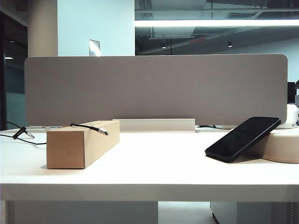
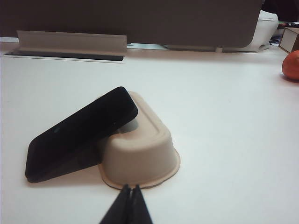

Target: Pick up the charging cable and the phone, plug the charging cable into the charging port on the phone, and finally place them back on the table.

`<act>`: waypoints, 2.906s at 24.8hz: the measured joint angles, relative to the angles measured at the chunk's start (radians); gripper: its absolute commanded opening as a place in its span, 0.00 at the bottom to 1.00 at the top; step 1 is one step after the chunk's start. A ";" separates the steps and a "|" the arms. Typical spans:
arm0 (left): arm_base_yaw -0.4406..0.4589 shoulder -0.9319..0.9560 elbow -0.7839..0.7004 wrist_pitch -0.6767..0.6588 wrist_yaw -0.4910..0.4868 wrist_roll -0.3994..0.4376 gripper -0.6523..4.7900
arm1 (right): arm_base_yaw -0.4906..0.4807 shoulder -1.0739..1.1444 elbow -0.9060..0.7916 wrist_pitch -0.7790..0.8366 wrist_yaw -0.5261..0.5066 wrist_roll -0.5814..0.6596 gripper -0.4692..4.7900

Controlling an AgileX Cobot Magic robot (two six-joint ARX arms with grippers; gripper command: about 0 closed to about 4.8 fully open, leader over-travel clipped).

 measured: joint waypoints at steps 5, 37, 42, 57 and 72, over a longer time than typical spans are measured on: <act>0.000 0.000 0.000 0.000 0.000 0.000 0.11 | 0.000 0.000 0.000 0.000 0.000 0.000 0.09; 0.000 0.000 0.000 -0.001 0.153 0.000 0.11 | 0.009 0.000 0.001 0.089 -0.052 0.132 0.09; 0.000 0.000 0.034 -0.014 0.176 0.000 0.11 | 0.036 0.003 0.029 0.082 -0.053 0.132 0.09; 0.000 0.209 0.208 -0.009 0.272 0.001 0.11 | 0.068 0.335 0.262 0.053 -0.049 0.190 0.09; -0.002 0.634 0.460 -0.026 0.438 0.001 0.11 | 0.067 0.722 0.313 0.097 -0.225 0.551 0.61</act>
